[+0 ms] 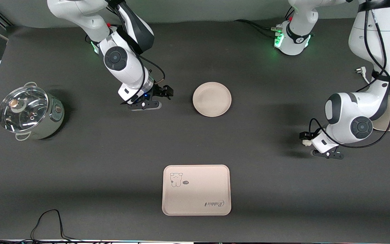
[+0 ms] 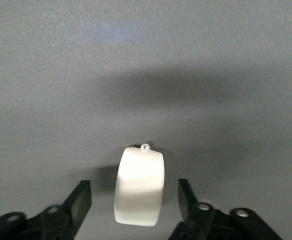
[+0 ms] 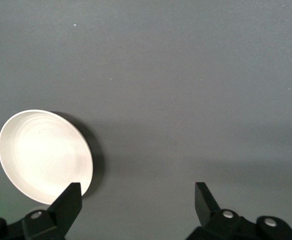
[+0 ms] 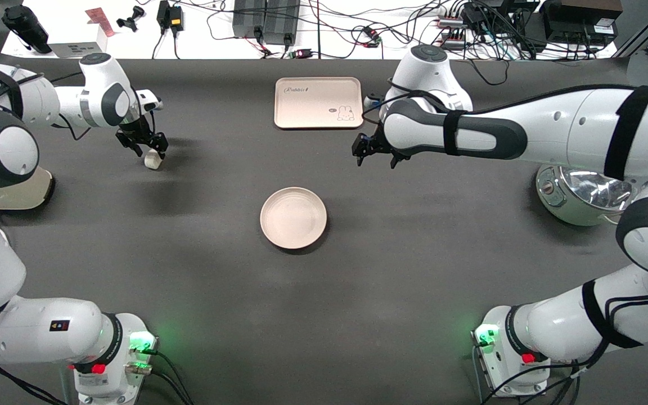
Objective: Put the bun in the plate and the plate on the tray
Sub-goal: 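Grasp the white bun with the left gripper and lift it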
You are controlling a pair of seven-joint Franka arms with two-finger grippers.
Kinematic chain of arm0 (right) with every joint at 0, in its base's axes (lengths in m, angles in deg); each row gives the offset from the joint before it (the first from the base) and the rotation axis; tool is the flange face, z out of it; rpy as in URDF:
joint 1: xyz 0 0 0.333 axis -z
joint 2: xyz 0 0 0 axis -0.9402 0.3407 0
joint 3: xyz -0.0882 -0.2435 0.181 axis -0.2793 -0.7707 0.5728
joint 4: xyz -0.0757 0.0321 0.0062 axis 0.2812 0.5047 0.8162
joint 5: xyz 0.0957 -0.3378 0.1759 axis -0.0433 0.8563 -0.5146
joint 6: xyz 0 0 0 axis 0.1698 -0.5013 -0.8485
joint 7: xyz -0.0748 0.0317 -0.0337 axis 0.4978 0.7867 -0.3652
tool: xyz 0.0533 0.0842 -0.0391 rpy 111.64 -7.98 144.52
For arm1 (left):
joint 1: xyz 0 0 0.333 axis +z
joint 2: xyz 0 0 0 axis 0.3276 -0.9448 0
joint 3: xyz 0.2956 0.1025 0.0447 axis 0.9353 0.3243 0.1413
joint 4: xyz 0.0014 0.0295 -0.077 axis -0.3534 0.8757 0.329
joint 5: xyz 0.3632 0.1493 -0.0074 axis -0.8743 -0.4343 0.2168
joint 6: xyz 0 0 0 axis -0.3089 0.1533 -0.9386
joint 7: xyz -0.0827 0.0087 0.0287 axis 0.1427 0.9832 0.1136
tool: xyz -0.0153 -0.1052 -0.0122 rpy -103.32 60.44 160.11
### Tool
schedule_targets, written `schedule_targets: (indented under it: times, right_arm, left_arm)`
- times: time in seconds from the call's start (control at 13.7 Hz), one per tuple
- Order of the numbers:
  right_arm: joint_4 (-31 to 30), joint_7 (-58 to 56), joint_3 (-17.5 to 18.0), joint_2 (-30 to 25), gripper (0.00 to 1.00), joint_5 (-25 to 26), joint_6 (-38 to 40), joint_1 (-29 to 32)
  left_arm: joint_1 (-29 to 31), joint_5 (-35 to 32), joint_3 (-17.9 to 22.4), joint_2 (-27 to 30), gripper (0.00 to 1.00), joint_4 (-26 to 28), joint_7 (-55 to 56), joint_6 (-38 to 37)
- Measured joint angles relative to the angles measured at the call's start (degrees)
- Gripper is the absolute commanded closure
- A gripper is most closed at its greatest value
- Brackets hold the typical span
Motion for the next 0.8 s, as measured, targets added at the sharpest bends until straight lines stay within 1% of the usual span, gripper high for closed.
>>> schedule_targets:
  times: [0.07, 0.22, 0.29, 0.37, 0.44, 0.51, 0.59, 0.8]
  right_arm:
    - [0.0, 0.0, 0.9, -0.1, 0.00, 0.0, -0.1, 0.7]
    - [0.0, 0.0, 1.4, -0.1, 0.00, 0.0, -0.3, 0.9]
    - [-0.1, 0.0, 1.7, -0.1, 0.00, 0.0, -0.3, 1.3]
    - [-0.4, 0.0, 2.8, -0.1, 0.00, 0.0, -0.3, 2.5]
    - [-0.8, 0.0, 4.7, -0.1, 0.00, 0.0, -0.3, 4.3]
    - [-1.1, 0.0, 6.4, -0.1, 0.00, 0.0, -0.4, 6.0]
    - [-1.4, 0.0, 7.3, -0.1, 0.00, 0.0, -0.5, 6.9]
    - [-1.5, 0.0, 7.8, -0.2, 0.00, 0.0, -0.7, 8.0]
  left_arm:
    - [0.0, 0.0, 0.0, -0.2, 0.52, 0.1, 0.0, 0.1]
    - [-0.1, 0.0, 0.0, -0.3, 0.72, 0.2, -0.1, 0.2]
    - [-0.1, 0.0, 0.0, -0.3, 0.85, 0.3, -0.1, 0.2]
    - [-0.1, 0.0, -0.1, -0.3, 0.93, 0.4, -0.2, 0.2]
    - [-0.1, 0.0, -0.1, -0.3, 0.99, 0.4, -0.2, 0.3]
    - [-0.1, 0.2, -0.1, -0.3, 1.00, 0.4, -0.2, 0.3]
    - [-0.1, 0.5, -0.1, -0.3, 1.00, 0.4, -0.2, 0.3]
    - [-0.1, 1.7, -0.1, 0.0, 1.00, 0.1, -0.2, -0.2]
